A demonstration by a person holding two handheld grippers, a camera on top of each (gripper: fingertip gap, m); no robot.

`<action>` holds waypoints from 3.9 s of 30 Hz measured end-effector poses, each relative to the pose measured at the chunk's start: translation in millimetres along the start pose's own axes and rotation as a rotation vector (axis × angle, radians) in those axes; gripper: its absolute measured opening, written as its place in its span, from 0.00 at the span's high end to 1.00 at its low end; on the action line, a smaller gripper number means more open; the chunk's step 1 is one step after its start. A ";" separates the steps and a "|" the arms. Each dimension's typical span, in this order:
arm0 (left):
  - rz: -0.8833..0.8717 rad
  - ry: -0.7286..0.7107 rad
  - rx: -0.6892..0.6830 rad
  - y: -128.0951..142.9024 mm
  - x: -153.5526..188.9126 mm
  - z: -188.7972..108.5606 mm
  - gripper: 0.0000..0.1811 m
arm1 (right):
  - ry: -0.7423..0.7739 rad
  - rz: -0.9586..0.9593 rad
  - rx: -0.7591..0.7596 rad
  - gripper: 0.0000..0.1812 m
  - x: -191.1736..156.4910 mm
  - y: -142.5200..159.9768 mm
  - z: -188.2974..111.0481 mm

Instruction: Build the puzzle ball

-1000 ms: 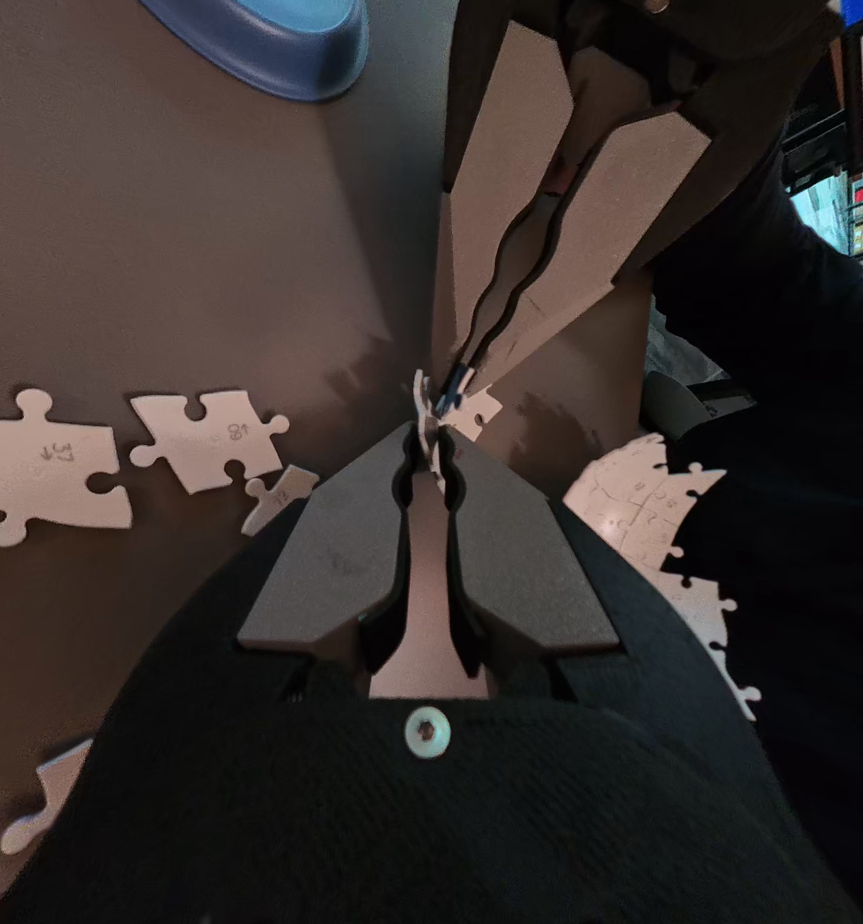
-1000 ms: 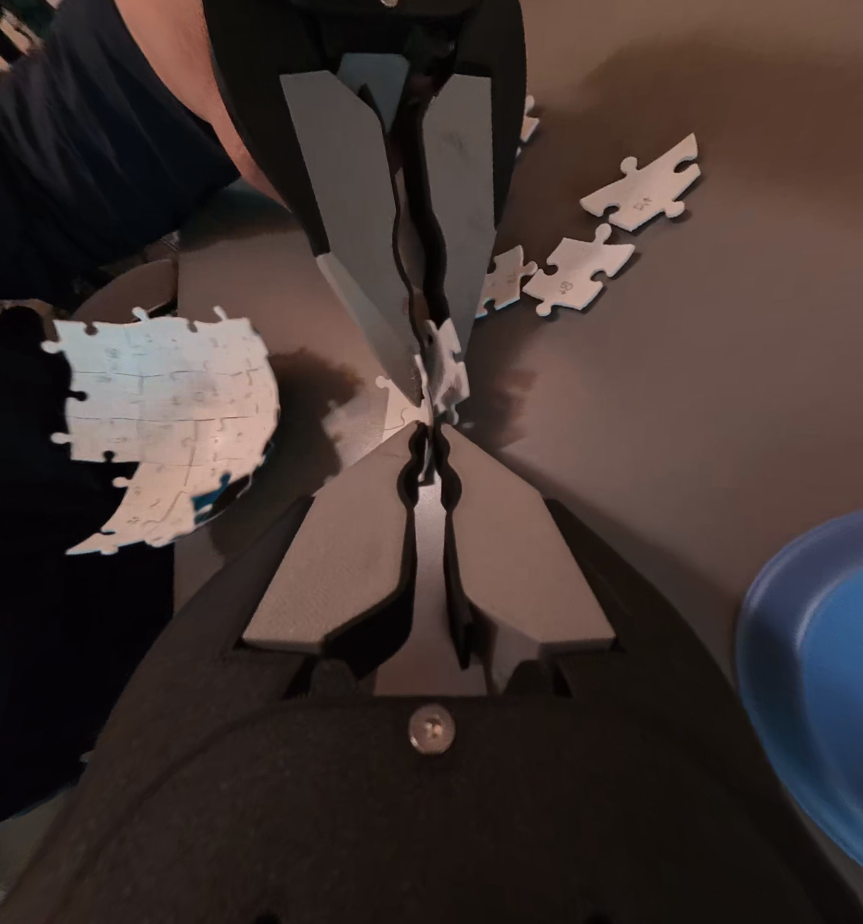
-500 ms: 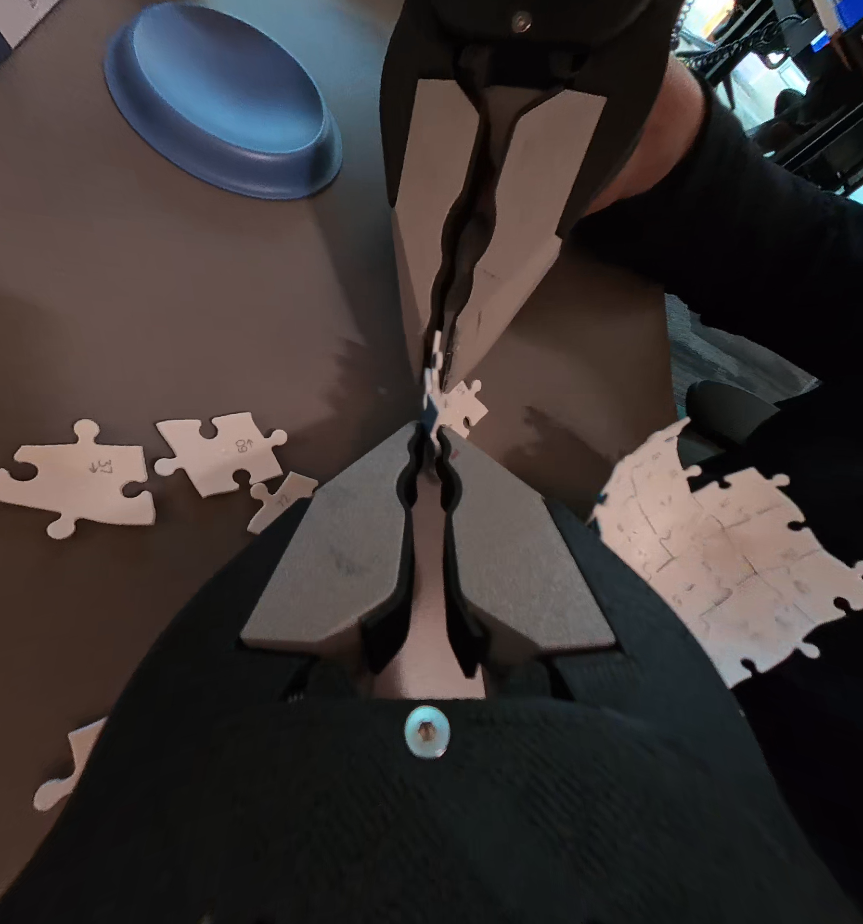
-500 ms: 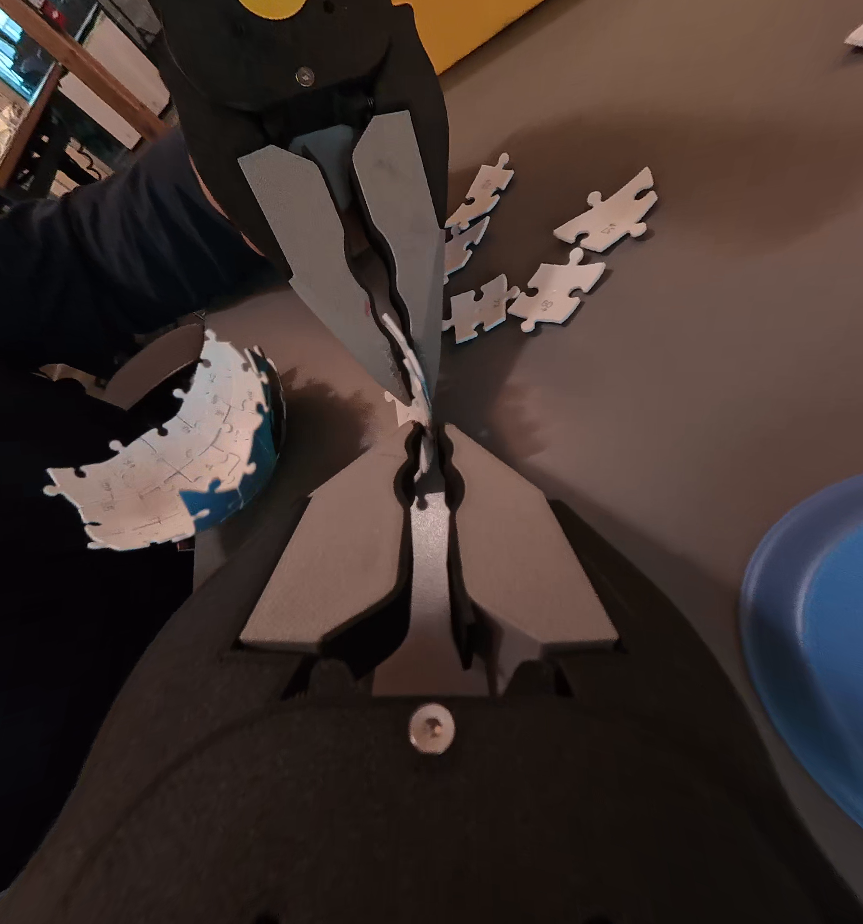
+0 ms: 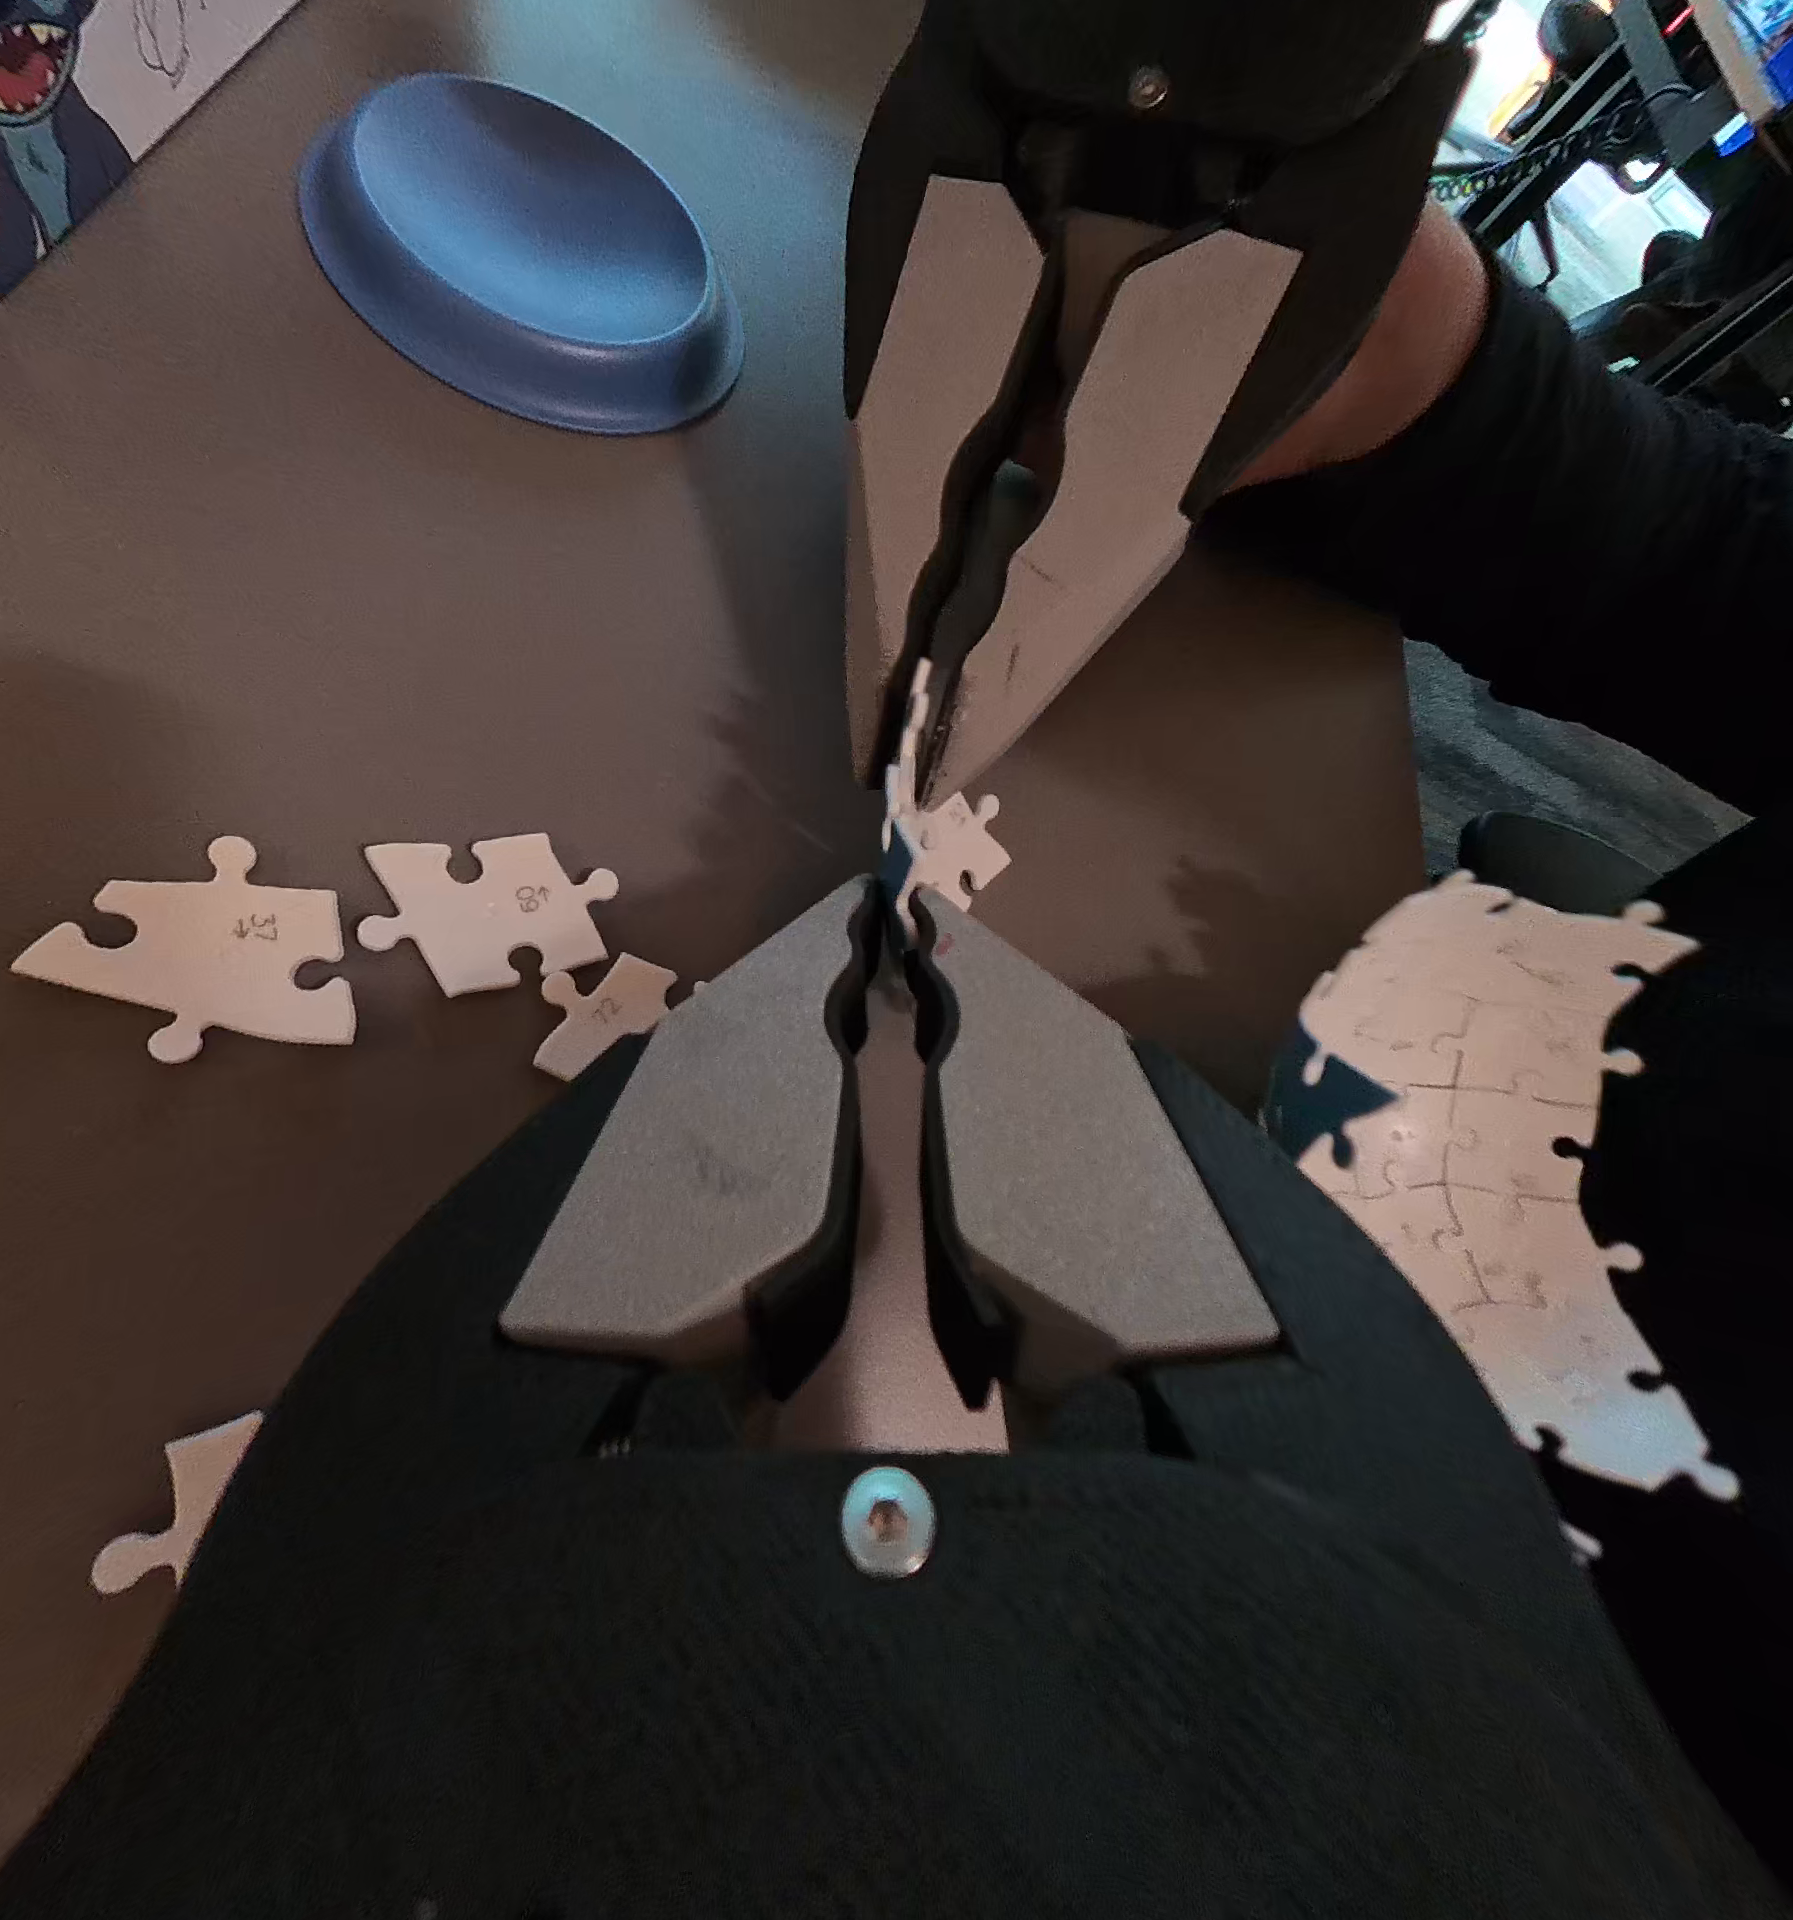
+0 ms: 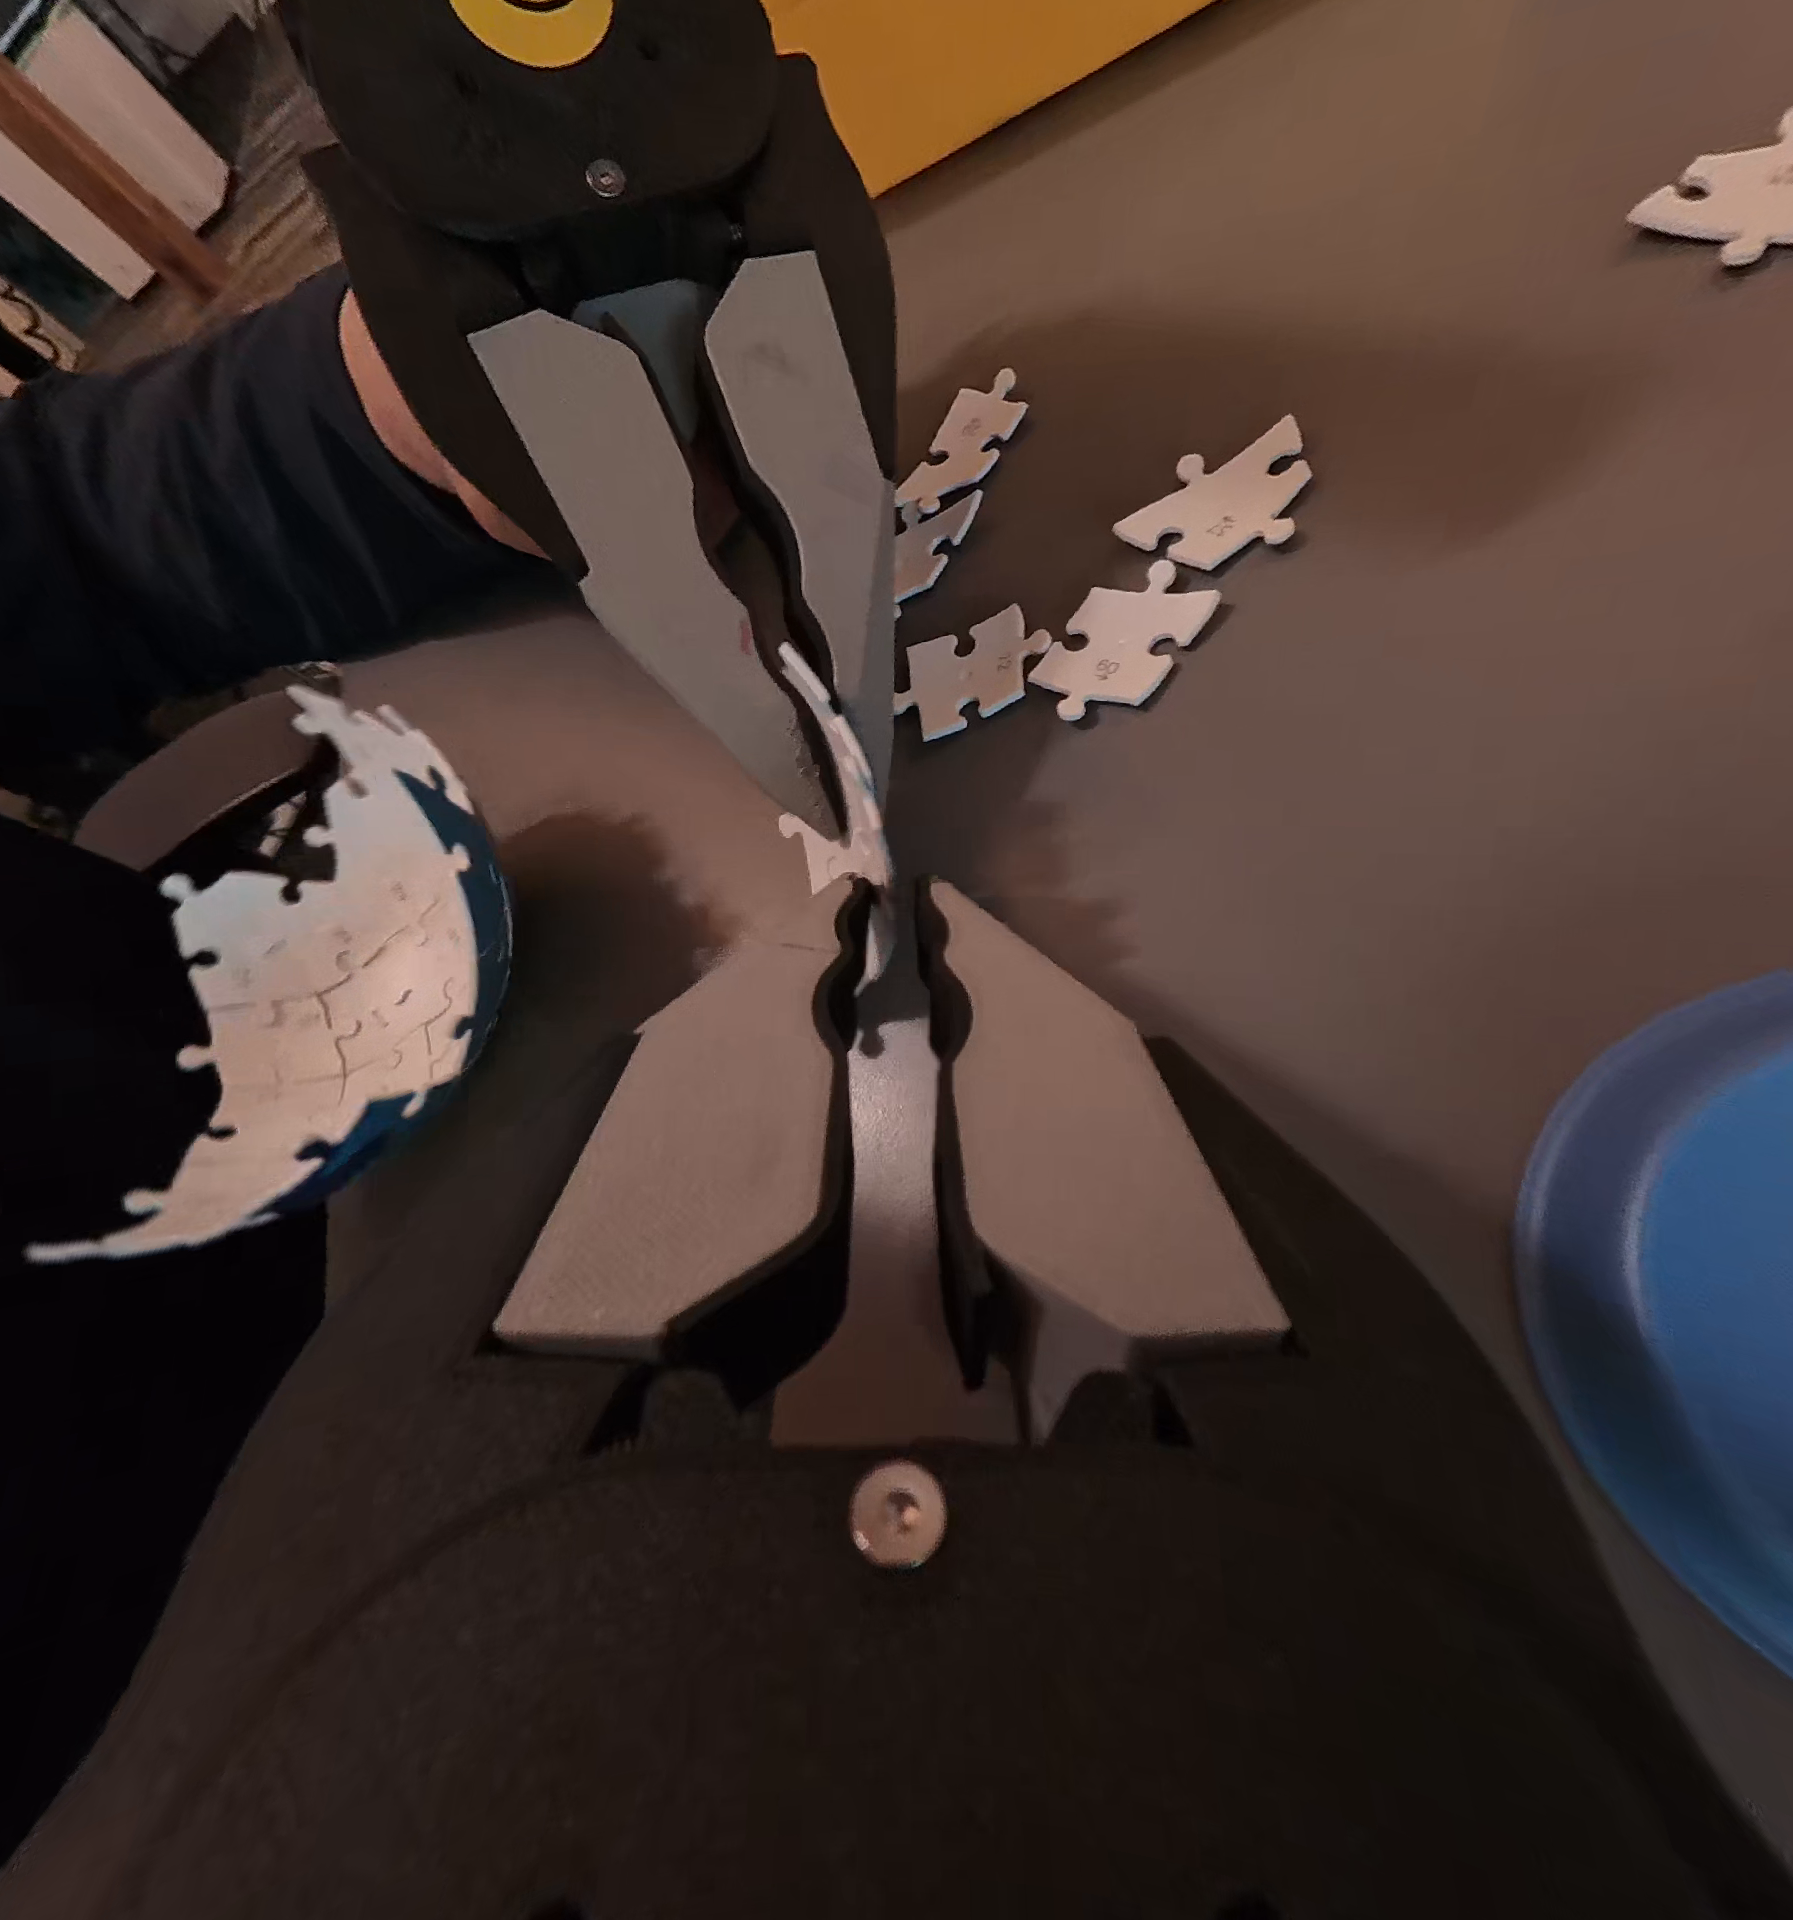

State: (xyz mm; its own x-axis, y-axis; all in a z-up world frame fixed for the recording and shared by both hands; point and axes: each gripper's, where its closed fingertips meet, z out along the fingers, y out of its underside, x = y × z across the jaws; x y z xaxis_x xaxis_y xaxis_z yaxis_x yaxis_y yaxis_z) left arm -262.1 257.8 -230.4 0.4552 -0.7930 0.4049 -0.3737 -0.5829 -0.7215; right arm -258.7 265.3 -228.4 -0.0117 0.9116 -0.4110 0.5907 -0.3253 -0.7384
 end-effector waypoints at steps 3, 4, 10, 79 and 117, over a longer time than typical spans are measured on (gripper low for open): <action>0.023 -0.011 0.002 -1.0 2.3 -0.1 1.00 | 0.002 0.005 0.010 0.93 0.4 -1.0 0.5; 0.033 -0.015 0.000 -1.3 3.2 -0.1 1.00 | -0.008 -0.003 0.012 0.94 -1.6 -1.4 1.0; 0.078 -0.042 -0.001 -1.8 3.0 -0.4 1.00 | -0.031 -0.046 0.014 1.00 -7.9 -2.4 2.1; 0.159 0.044 -0.031 4.4 12.7 2.4 0.99 | -0.118 -0.156 -0.050 1.00 -17.3 3.7 -0.7; 0.216 -0.003 -0.046 -0.1 20.5 8.7 0.99 | -0.164 -0.178 -0.029 0.97 -27.4 2.2 1.0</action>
State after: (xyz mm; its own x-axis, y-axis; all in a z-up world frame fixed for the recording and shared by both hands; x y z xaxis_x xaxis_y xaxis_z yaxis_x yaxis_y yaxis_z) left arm -245.7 243.1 -227.0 0.3630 -0.8999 0.2416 -0.4993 -0.4068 -0.7650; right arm -257.8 239.4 -219.3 -0.2477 0.9000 -0.3587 0.5900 -0.1536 -0.7927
